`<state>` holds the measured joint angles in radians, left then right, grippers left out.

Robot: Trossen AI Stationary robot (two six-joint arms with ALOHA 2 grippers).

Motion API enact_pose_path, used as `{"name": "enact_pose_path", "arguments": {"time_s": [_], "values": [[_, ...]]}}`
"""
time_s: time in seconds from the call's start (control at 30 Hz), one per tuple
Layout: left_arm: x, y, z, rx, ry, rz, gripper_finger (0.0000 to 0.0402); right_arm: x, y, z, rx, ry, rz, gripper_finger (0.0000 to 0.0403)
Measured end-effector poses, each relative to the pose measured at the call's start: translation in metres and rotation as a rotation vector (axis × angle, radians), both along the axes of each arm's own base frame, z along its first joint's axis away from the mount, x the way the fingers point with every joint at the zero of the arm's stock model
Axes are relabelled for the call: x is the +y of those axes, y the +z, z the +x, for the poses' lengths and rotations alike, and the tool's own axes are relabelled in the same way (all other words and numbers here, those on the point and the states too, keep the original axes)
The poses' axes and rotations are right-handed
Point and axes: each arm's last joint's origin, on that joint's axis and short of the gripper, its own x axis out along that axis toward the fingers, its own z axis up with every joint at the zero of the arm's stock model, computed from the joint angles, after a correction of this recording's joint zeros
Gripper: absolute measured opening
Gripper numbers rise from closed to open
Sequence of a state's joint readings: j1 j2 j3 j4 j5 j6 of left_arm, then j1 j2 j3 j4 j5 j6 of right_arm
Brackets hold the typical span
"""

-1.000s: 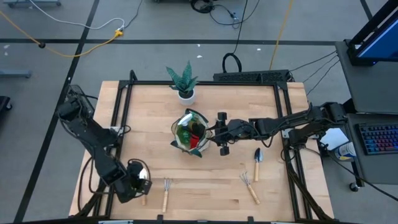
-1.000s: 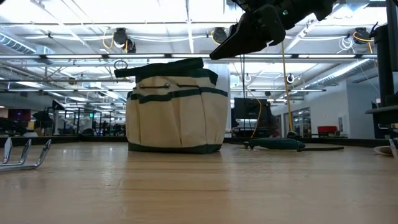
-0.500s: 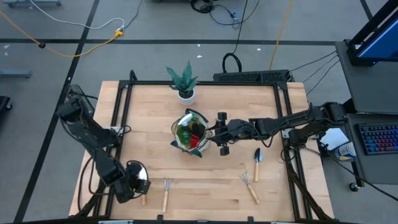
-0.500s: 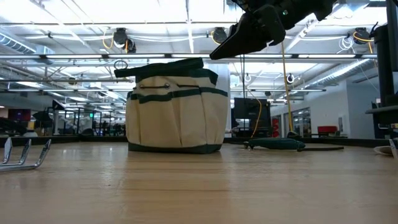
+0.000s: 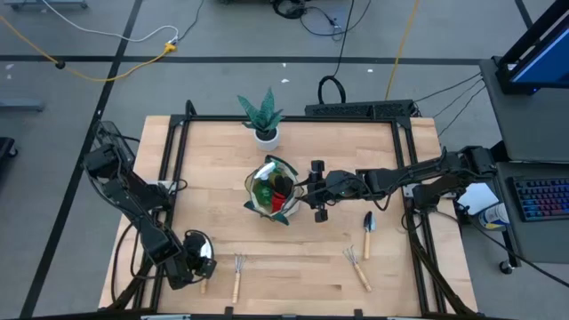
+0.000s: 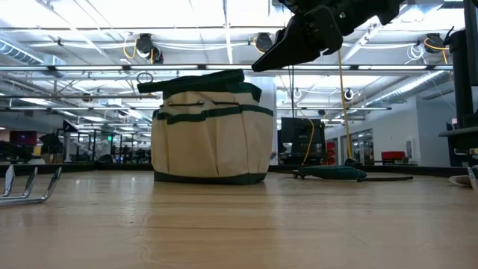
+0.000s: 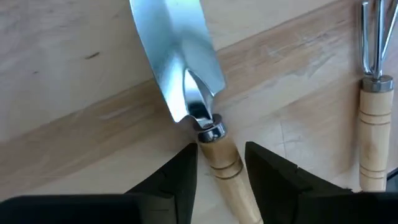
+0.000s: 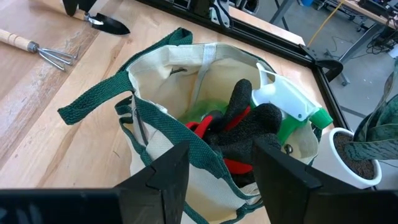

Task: Pick & Place Garden tools in Gardening bag
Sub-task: Put the left brown trowel into the gardening bag

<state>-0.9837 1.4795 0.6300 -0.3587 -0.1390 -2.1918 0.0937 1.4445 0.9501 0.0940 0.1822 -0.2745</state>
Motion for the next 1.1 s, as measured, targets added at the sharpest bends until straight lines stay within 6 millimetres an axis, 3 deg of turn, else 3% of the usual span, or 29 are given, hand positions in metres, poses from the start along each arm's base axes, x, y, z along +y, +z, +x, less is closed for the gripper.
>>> {"name": "enact_pose_path", "arguments": {"time_s": [0.23,0.6,0.93,1.1], "values": [[0.003,-0.001,0.003,-0.005,-0.017,0.024,0.0059,0.000,0.000,0.000,0.000,0.000,0.000,0.0167],[0.014,0.004,0.022,-0.112,-0.105,0.103,0.0057,0.000,0.000,0.000,0.000,0.000,0.000,0.0167],[0.030,0.045,0.055,-0.343,-0.304,0.297,0.0057,0.000,0.000,0.000,-0.004,0.000,0.001,0.0167],[0.035,0.072,0.071,-0.478,-0.480,0.475,0.0057,0.000,0.000,0.000,-0.007,0.001,0.001,0.0167]]}}
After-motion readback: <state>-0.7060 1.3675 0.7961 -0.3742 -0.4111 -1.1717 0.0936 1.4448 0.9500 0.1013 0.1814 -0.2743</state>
